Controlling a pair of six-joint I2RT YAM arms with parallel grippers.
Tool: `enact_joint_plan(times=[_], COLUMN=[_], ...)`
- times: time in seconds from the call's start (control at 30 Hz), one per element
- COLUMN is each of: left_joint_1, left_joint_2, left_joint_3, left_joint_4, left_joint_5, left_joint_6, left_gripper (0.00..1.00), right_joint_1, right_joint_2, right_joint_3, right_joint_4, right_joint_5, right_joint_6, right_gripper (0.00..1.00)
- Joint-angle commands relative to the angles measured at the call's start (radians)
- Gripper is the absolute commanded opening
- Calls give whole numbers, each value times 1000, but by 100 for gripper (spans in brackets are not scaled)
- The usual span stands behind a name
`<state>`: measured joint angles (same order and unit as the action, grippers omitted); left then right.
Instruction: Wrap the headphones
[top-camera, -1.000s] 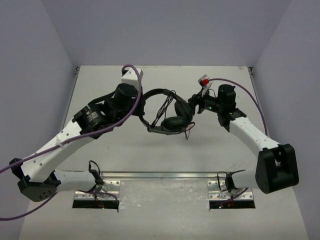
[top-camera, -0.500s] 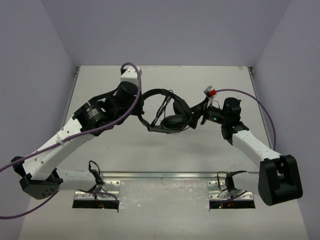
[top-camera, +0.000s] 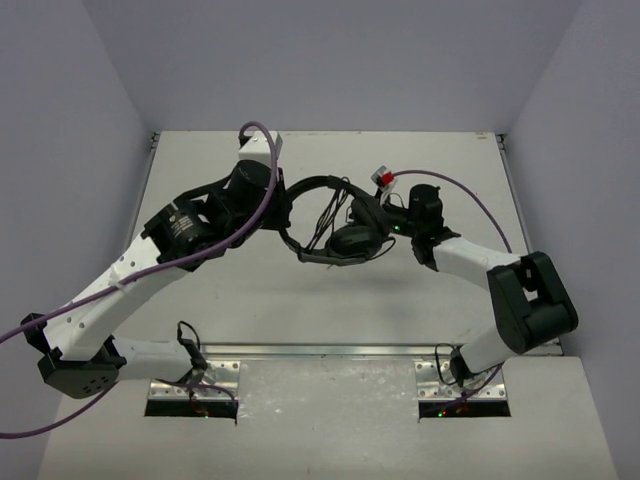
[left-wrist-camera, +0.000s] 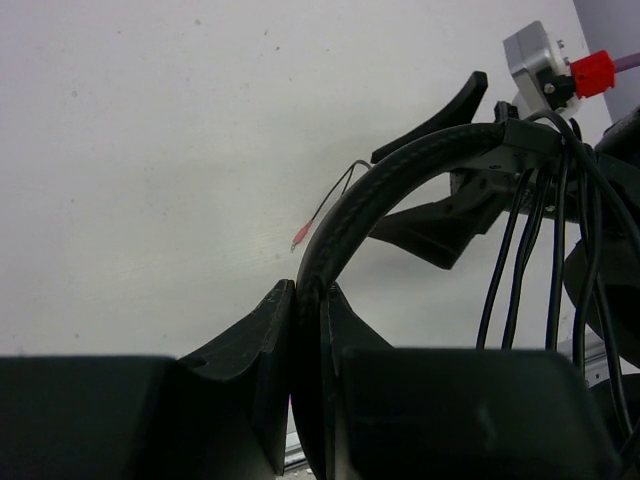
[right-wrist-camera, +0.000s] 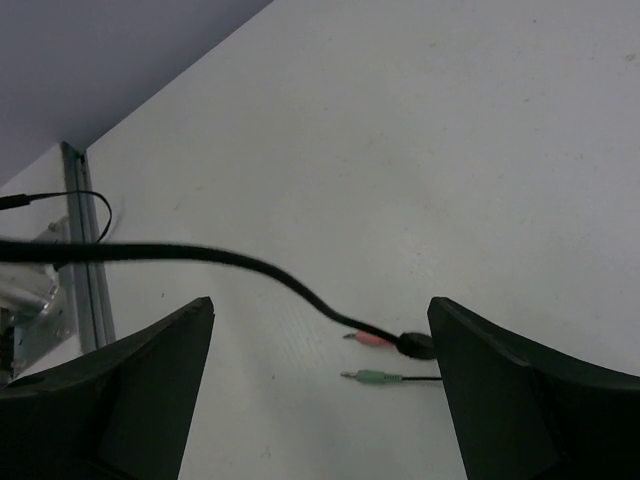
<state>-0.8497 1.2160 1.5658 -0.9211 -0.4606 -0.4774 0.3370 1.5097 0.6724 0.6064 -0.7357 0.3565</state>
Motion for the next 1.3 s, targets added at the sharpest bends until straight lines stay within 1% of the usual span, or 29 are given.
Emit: enact_joint_plan(times=[0.0, 0.1, 0.13, 0.17, 0.2, 0.23, 0.27, 0.3, 0.33, 0.37, 0.4, 0.43, 0.47, 0.5, 0.57, 0.6, 0.63, 0.67, 0.7, 0.77, 0.87, 0.9, 0.93, 1.03, 1.13, 1.23, 1.27], left_joint_1=[1, 1, 1, 1, 1, 1, 1, 1, 1, 1, 1, 3, 9, 11, 35, 49, 64, 110, 133, 188, 190, 190, 190, 192, 205, 230, 236], left_joint_2=[-6, 2, 2, 4, 4, 4, 4, 2, 5, 7, 8, 14, 23, 45, 69, 83, 112, 129, 155, 180, 189, 183, 183, 191, 208, 234, 241], left_joint_3=[77, 99, 111, 118, 125, 140, 149, 158, 178, 191, 201, 226, 244, 263, 312, 325, 335, 344, 346, 344, 303, 272, 261, 258, 273, 295, 296], left_joint_4=[77, 67, 64, 59, 56, 53, 45, 42, 47, 51, 60, 79, 91, 93, 105, 107, 114, 128, 137, 165, 241, 255, 278, 292, 286, 281, 283], left_joint_5=[20, 31, 33, 27, 19, 4, -47, -77, -140, -141, -197, -216, -231, -287, -335, -363, -369, -366, -340, -308, -358, -375, -392, -444, -484, -538, -547], left_joint_6=[-44, -49, -49, -56, -61, -66, -94, -111, -145, -168, -188, -197, -237, -263, -315, -332, -352, -363, -372, -389, -389, -392, -395, -395, -385, -346, -339], left_gripper=[0, 0, 0, 1, 0, 0, 0, 0, 0, 0, 0, 0, 0, 0, 0, 0, 1, 0, 0, 0, 0, 0, 0, 0, 0, 0, 1], right_joint_1=[65, 76, 76, 77, 80, 83, 92, 97, 112, 112, 138, 155, 195, 215, 273, 292, 306, 330, 342, 370, 402, 410, 419, 462, 504, 533, 536], right_joint_2=[56, 115, 136, 147, 155, 161, 164, 164, 164, 165, 167, 164, 158, 153, 139, 138, 135, 133, 130, 129, 142, 167, 182, 227, 271, 268, 261], right_joint_3=[88, 108, 111, 118, 124, 127, 107, 92, 54, 53, 20, -2, -22, -63, -108, -143, -154, -161, -178, -183, -162, -154, -145, -96, -62, -91, -103], right_joint_4=[62, 134, 180, 191, 197, 204, 229, 254, 324, 355, 377, 416, 446, 504, 587, 660, 688, 719, 787, 835, 959, 1039, 1076, 1087, 1087, 1087, 1087], right_joint_5=[85, 156, 156, 151, 148, 145, 128, 113, 92, 81, 78, 85, 91, 96, 101, 102, 99, 90, 75, 62, 32, 19, 15, 21, 25, 50, 55], right_joint_6=[-63, -45, -39, -31, -27, -22, -7, 10, 60, 82, 99, 126, 143, 160, 221, 246, 300, 327, 353, 430, 542, 570, 626, 641, 636, 624, 621], right_gripper=[88, 87, 80, 68, 49, 6, 1, 1, 1, 1, 1, 1, 1, 1, 1, 1, 1, 1, 1, 2, 9, 15, 16, 16, 19, 14, 10])
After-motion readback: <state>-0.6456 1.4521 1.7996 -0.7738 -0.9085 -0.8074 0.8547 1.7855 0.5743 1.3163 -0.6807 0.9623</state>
